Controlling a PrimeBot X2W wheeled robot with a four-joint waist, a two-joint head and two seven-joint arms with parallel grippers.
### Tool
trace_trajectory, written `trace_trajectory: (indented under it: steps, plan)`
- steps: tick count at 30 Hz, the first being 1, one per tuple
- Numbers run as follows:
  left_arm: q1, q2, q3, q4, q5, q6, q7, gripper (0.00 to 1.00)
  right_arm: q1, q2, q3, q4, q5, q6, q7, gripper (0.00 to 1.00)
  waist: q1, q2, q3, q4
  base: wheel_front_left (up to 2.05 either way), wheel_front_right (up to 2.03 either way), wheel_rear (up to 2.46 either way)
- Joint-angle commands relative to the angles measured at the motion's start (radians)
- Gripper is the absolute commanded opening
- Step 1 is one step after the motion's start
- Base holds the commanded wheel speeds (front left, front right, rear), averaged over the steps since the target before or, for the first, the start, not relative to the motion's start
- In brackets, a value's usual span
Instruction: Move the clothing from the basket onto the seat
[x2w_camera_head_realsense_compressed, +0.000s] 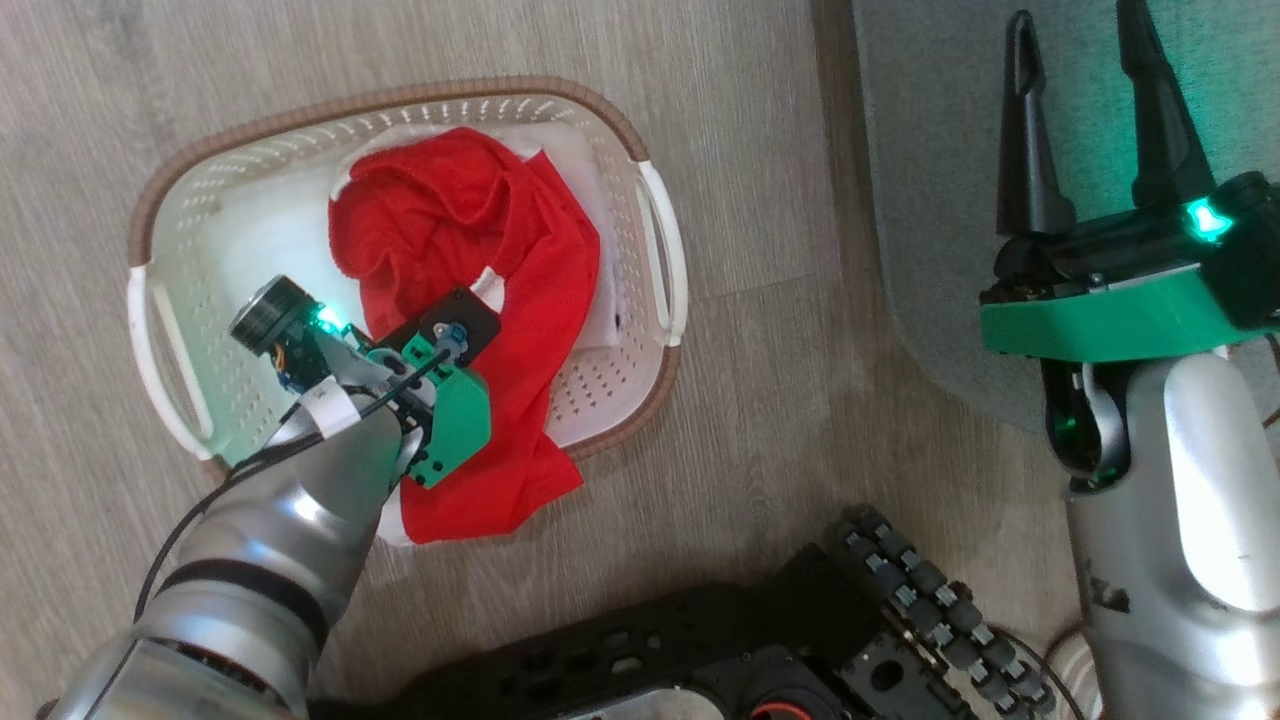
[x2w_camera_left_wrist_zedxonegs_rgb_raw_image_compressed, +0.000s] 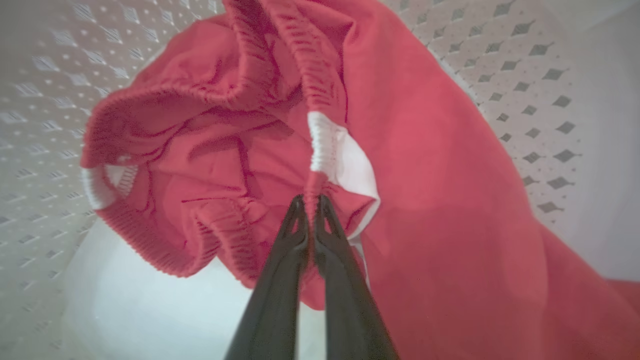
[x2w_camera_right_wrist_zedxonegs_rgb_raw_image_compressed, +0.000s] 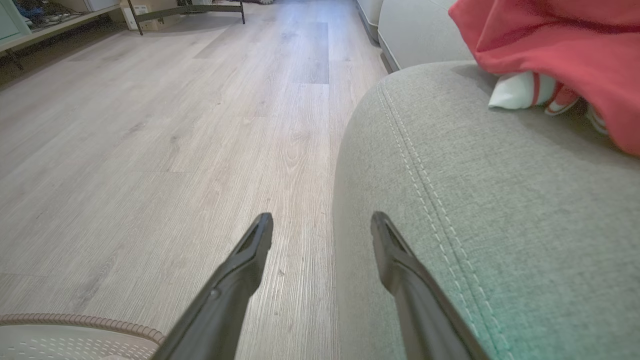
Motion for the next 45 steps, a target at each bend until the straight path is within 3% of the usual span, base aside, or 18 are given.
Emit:
trace_trajectory:
  steps: [1,11,18,35,45]
  plan:
    - [0.021,0.012,0.008,-0.002,-0.009,-0.006,-0.016,0.00,0.023,0.002,0.015,-0.019,0.006,0.000,-0.006,1.00,-0.0001,0.0000,-0.016,0.005,0.00,0.00,0.00]
    - [0.082,-0.008,0.014,-0.076,-0.077,-0.034,-0.055,0.00,0.037,0.002,0.008,0.041,0.000,0.000,-0.006,1.00,-0.0001,0.0000,-0.160,0.039,0.00,0.00,0.00]
    - [0.169,-0.010,0.055,-0.293,-0.167,-0.040,-0.057,0.00,0.089,0.002,-0.010,0.103,-0.025,0.000,-0.006,1.00,-0.0001,0.0000,-0.336,0.079,0.00,0.00,0.00]
    - [0.333,0.062,0.183,-0.658,-0.296,-0.035,-0.057,0.00,0.294,0.002,-0.016,0.218,-0.076,0.000,-0.006,1.00,-0.0001,0.0000,-0.820,0.159,0.00,0.00,0.00]
    - [0.302,0.082,0.212,-0.702,-0.326,-0.023,-0.037,0.00,0.343,0.002,0.028,0.243,-0.073,0.000,-0.006,1.00,-0.0001,0.0000,-0.945,0.182,0.00,0.00,0.00]
